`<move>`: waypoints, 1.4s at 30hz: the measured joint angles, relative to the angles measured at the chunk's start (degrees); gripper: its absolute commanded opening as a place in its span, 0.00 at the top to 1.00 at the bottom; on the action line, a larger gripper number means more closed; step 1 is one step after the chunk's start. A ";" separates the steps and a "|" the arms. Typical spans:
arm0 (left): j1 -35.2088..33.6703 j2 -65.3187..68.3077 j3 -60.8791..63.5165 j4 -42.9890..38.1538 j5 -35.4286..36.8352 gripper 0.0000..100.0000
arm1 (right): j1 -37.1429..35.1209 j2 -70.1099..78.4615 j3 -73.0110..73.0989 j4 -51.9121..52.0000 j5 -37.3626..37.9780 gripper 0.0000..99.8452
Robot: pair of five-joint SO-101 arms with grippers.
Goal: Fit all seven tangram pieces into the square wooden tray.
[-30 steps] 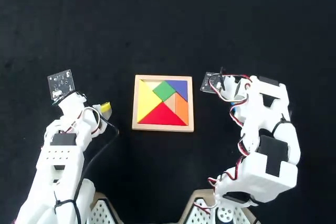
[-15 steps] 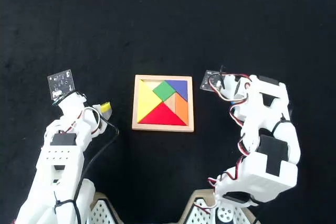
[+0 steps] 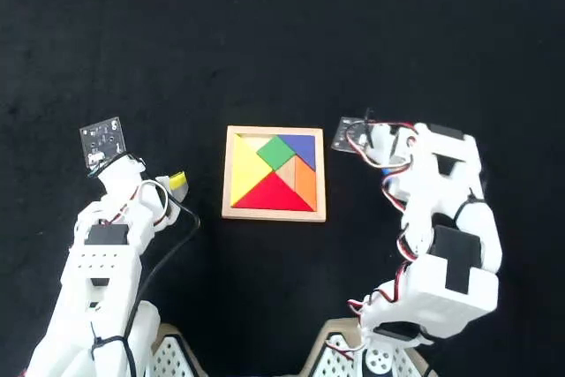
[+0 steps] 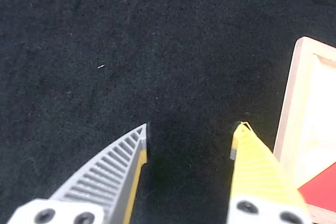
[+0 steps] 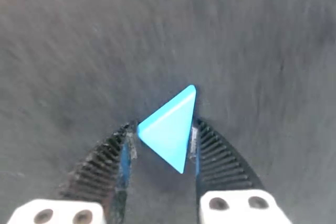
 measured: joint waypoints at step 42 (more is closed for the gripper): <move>0.79 0.00 0.00 0.00 0.00 0.74 | -38.86 16.09 -25.85 -0.26 -24.00 0.78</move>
